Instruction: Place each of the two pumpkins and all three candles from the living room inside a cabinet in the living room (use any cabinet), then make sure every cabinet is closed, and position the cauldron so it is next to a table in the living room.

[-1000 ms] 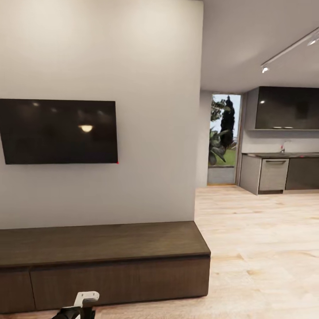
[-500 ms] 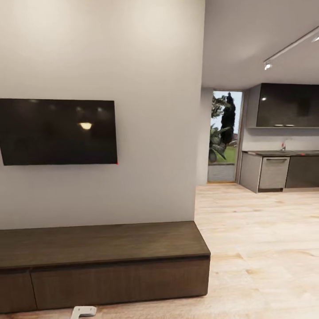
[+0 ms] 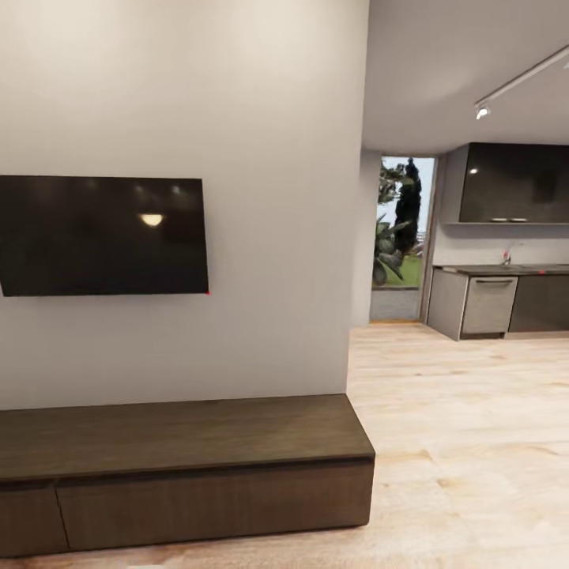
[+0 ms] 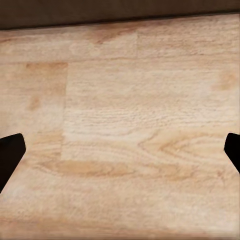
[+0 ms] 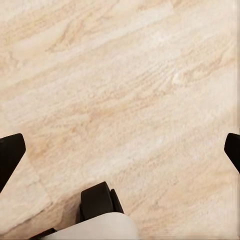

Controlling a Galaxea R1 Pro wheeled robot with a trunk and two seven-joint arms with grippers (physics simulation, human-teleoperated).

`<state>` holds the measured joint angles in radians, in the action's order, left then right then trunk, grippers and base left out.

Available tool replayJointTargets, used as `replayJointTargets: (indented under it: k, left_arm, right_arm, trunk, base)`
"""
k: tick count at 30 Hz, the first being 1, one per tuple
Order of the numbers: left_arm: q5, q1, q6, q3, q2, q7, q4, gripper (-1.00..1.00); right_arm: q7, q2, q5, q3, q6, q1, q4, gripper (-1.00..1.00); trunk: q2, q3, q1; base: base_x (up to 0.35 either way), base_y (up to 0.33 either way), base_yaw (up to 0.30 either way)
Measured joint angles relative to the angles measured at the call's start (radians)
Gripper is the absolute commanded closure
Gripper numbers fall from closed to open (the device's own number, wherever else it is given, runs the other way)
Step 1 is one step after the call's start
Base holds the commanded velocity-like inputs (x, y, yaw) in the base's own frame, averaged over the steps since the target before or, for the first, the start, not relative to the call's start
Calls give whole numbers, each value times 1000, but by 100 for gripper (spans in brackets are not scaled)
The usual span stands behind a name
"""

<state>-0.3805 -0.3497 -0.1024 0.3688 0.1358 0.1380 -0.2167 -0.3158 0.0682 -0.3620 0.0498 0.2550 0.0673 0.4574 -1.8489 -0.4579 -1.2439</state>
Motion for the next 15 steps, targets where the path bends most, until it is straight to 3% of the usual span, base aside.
replayJointTargets:
  k: [15]
  left_arm:
    - [0,42,62,1,0,1,67,-100]
  right_arm:
    - [0,-3,-1,5,-35,0,-70,-100]
  trunk:
    - [105,22,58]
  base:
    - [0,0,0]
